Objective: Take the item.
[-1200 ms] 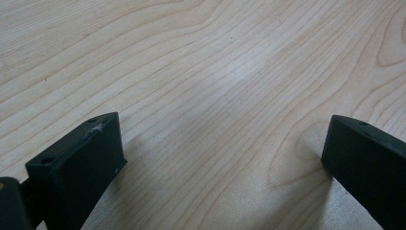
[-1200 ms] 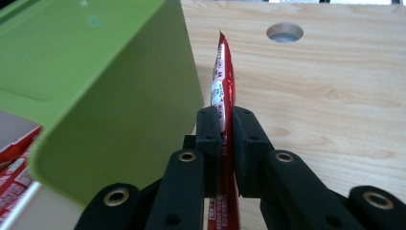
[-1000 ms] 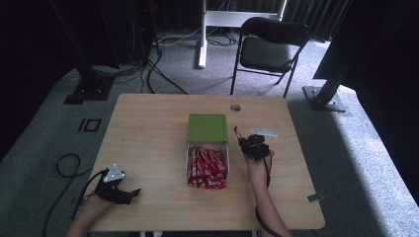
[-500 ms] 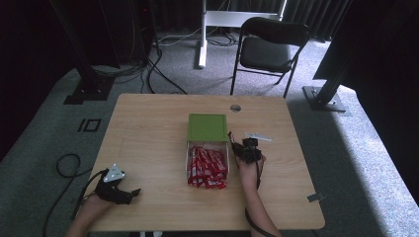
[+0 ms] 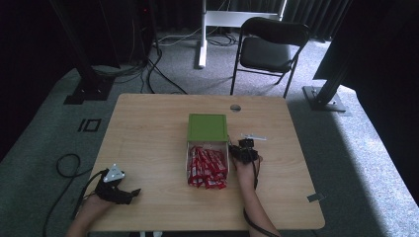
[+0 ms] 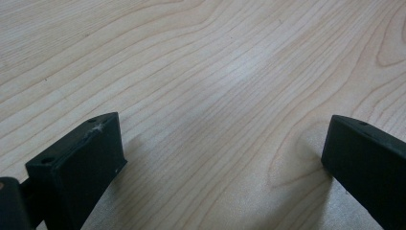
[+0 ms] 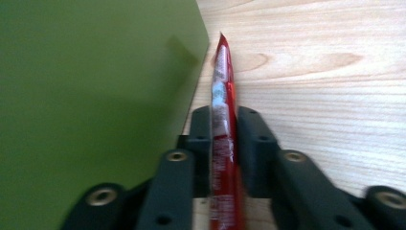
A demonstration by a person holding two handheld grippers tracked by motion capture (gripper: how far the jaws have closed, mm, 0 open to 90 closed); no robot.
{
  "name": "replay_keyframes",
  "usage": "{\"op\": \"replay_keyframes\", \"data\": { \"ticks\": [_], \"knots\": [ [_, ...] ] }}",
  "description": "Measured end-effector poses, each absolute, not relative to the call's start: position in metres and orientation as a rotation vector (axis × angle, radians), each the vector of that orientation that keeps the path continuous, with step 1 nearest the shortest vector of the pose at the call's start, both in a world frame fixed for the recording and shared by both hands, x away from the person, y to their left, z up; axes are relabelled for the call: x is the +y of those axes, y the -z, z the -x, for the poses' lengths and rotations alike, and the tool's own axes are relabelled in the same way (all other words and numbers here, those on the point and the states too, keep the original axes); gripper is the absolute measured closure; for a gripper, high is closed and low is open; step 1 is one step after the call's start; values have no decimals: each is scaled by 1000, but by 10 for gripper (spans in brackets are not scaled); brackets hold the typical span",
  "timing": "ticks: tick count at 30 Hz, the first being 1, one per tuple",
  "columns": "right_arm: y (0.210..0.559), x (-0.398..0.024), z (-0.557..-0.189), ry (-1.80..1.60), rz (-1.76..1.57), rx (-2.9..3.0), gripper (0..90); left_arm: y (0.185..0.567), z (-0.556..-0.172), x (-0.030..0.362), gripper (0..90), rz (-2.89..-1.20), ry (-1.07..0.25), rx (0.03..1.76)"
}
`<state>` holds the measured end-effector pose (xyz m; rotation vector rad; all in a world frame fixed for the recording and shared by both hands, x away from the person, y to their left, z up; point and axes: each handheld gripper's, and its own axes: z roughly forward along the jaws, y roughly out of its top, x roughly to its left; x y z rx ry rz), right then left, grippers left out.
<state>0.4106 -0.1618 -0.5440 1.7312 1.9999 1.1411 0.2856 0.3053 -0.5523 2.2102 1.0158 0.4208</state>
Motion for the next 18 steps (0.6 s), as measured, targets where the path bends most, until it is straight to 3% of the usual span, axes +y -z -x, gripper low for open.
{"op": "replay_keyframes", "data": {
  "ticks": [1, 3, 5, 8, 11, 12, 18],
  "knots": [
    [543, -163, -411, -1139, -1731, 2001, 618, 552, -286, 305, 15, -2210, -421, 1016],
    [541, -165, -411, -1133, -1730, 2001, 544, 552, -286, 305, 15, -2210, -421, 1016],
    [541, -166, -411, -1129, -1724, 2003, 529, 552, -286, 305, 15, -2210, -421, 1016],
    [538, -170, -411, -1119, -1707, 2019, 417, 552, -286, 305, 15, -2209, -421, 1016],
    [537, -172, -411, -1131, -1698, 2024, 398, 552, -286, 305, 15, -2210, -421, 1015],
    [537, -175, -411, -1154, -1683, 2047, 318, 552, -286, 305, 15, -2210, -421, 1016],
    [537, -182, -409, -1141, -1665, 2063, 198, 552, -286, 305, 15, -2210, -421, 1016]
  ]
}}
